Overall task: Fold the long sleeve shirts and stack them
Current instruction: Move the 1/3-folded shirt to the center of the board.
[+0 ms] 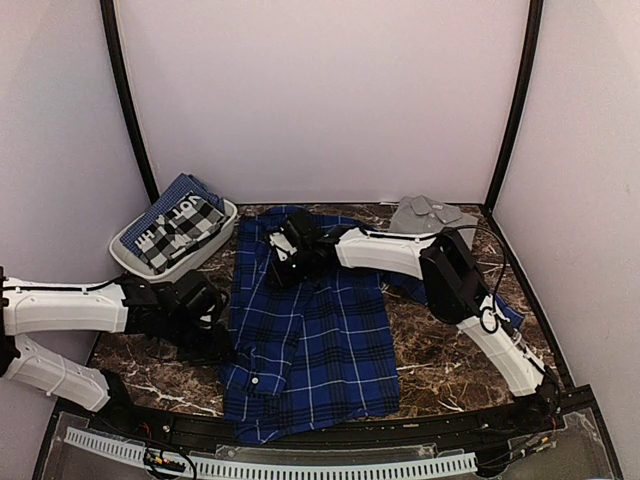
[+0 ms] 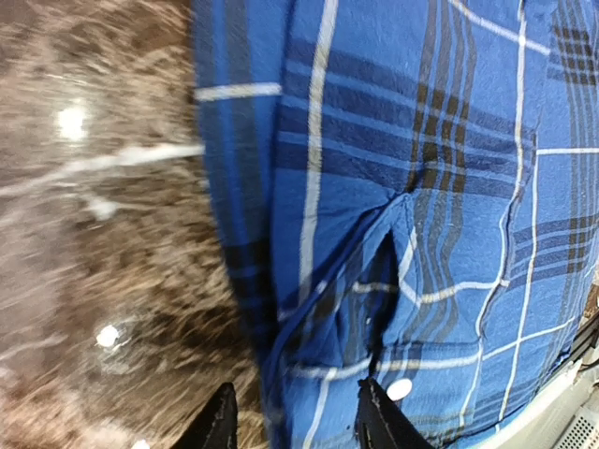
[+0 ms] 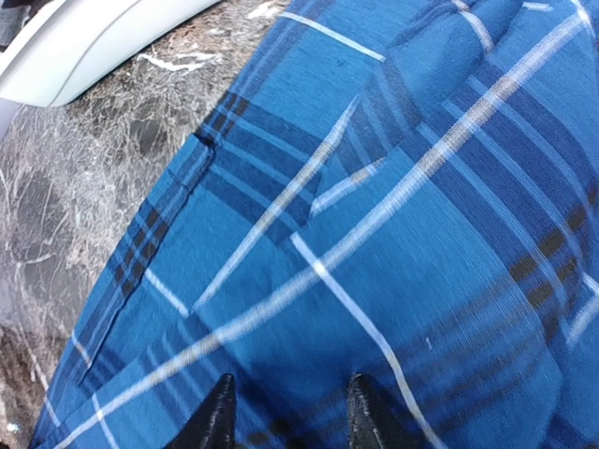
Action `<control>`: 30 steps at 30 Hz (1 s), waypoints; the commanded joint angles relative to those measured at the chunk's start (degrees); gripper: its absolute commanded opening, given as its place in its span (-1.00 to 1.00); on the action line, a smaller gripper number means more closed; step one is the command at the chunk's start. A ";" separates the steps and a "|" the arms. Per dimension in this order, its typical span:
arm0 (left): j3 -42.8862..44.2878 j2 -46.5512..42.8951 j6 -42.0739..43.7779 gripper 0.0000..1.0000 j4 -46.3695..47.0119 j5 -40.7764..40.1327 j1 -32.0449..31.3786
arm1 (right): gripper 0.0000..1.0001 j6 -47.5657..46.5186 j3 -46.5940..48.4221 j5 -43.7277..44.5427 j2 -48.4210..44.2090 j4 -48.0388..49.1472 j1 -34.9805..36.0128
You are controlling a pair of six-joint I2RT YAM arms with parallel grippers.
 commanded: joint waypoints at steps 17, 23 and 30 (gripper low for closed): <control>21.23 19.41 9.17 -0.13 16.27 7.81 -1.02 | -0.04 2.41 -34.32 -0.42 -32.05 8.82 -19.63; 22.02 26.47 11.05 -0.15 17.31 11.34 -1.76 | -0.12 3.82 -42.00 -0.89 -34.33 10.64 -25.77; 17.17 28.21 11.81 -0.16 16.56 12.89 -2.04 | -0.14 5.41 -51.22 -1.85 -36.31 15.31 -28.49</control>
